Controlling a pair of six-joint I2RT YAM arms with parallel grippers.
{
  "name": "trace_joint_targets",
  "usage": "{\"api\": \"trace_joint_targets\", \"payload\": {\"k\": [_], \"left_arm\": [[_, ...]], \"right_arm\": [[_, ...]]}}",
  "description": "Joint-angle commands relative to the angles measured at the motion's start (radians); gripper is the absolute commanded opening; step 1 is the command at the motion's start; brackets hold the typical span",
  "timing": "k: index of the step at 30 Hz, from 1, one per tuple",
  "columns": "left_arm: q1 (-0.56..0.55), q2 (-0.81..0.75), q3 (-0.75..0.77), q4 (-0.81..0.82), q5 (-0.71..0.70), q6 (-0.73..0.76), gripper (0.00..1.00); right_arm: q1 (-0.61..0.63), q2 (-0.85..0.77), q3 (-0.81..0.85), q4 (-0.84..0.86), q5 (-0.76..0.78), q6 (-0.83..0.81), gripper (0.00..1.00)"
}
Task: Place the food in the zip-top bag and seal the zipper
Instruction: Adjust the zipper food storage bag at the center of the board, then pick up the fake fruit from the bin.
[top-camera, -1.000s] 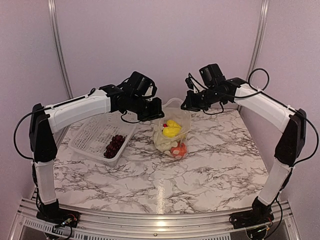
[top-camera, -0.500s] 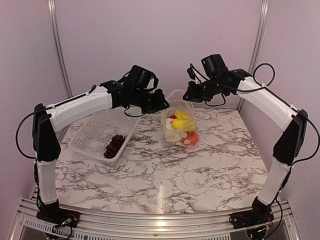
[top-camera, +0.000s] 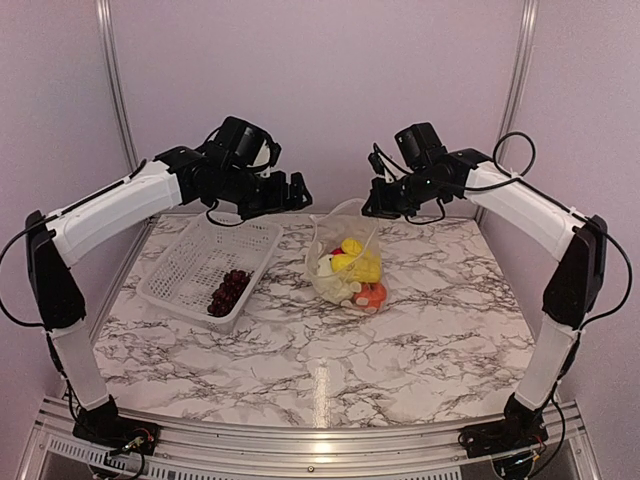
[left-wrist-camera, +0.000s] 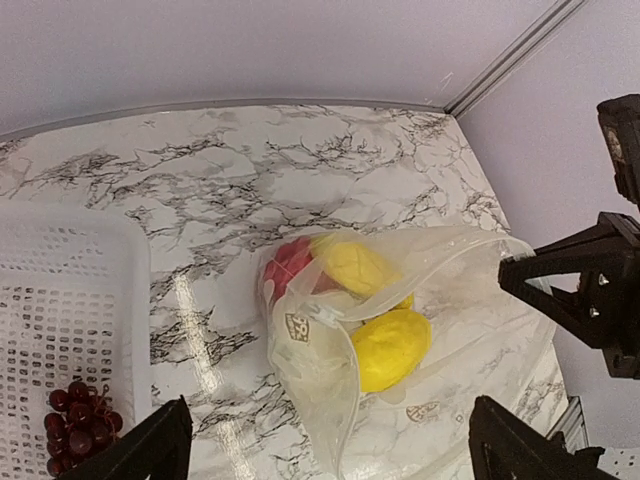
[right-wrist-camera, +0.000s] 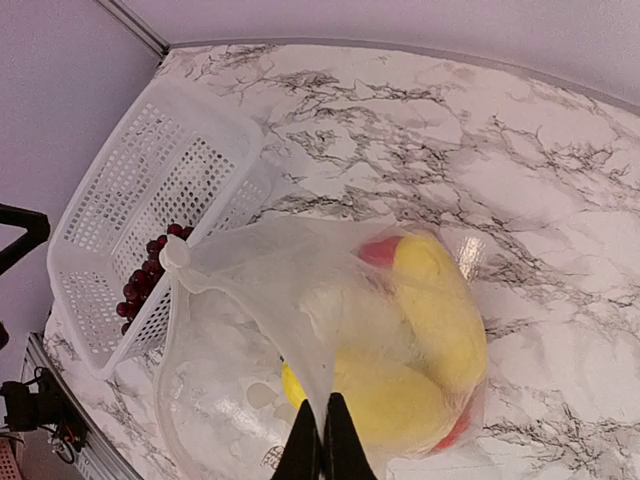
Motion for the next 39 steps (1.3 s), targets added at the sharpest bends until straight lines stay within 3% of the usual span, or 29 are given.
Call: {"api": "trace_joint_targets", "payload": {"k": [1, 4, 12, 17, 25, 30, 39], "left_arm": [[0.085, -0.181, -0.172, -0.078, -0.052, 0.074, 0.99], [0.155, -0.249, -0.282, -0.100, -0.060, 0.075, 0.99], [0.210, -0.263, -0.420, -0.186, -0.083, 0.199, 0.98], [0.218, -0.242, -0.457, -0.186, 0.001, 0.213, 0.98], [0.226, -0.191, -0.482, -0.150, 0.019, 0.275, 0.96], [0.247, -0.096, -0.428, -0.176, 0.063, 0.315, 0.87], [0.250, 0.002, -0.403, -0.216, 0.027, 0.370, 0.88]], "right_arm": [[0.001, 0.000, 0.005, 0.038, -0.037, 0.016, 0.00], [0.001, 0.006, 0.018, 0.039, -0.035, 0.014, 0.00], [0.001, 0.021, 0.040, 0.013, -0.051, -0.004, 0.00], [0.001, 0.007, 0.021, 0.022, -0.059, 0.005, 0.00], [0.002, -0.015, -0.010, 0.029, -0.059, 0.010, 0.00], [0.001, -0.017, -0.005, 0.019, -0.062, 0.015, 0.00], [0.002, 0.007, 0.035, -0.030, -0.058, 0.015, 0.00]]}}
